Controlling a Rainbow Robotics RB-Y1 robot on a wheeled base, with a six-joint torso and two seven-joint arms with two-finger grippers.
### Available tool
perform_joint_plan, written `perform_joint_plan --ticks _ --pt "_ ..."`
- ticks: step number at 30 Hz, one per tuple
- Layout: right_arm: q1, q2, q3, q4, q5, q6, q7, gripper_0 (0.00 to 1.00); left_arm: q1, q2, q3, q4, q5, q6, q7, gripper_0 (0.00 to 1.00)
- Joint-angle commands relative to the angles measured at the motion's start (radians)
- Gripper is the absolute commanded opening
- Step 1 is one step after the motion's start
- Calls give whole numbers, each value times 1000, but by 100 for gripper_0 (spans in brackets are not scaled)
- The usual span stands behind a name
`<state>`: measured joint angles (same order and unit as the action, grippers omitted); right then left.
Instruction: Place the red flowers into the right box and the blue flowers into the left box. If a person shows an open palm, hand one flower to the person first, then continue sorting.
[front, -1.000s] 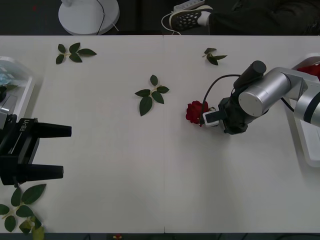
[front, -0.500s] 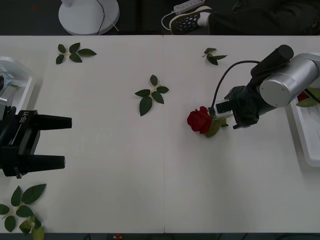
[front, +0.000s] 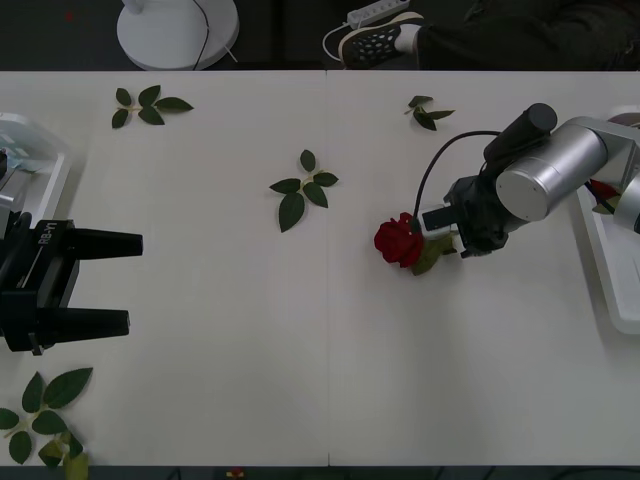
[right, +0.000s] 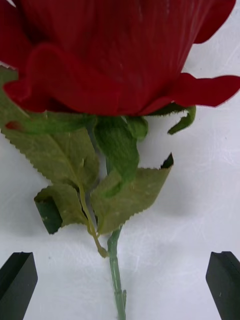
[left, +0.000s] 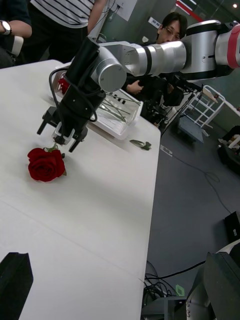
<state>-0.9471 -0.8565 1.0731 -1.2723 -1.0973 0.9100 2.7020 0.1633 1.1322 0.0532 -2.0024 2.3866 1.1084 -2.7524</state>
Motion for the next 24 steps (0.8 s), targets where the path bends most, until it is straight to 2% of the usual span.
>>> perform_joint_plan --ticks 1,10,24 --pt "8 47 -19 33 19 -8 3 100 -30 -11 4 -2 16 -10 47 100" --pt "7 90 -15 88 63 -6 3 100 -30 -11 4 -2 16 -10 47 100" --pt "7 96 28 106 94 -6 3 100 -30 -11 4 -2 16 -10 47 100"
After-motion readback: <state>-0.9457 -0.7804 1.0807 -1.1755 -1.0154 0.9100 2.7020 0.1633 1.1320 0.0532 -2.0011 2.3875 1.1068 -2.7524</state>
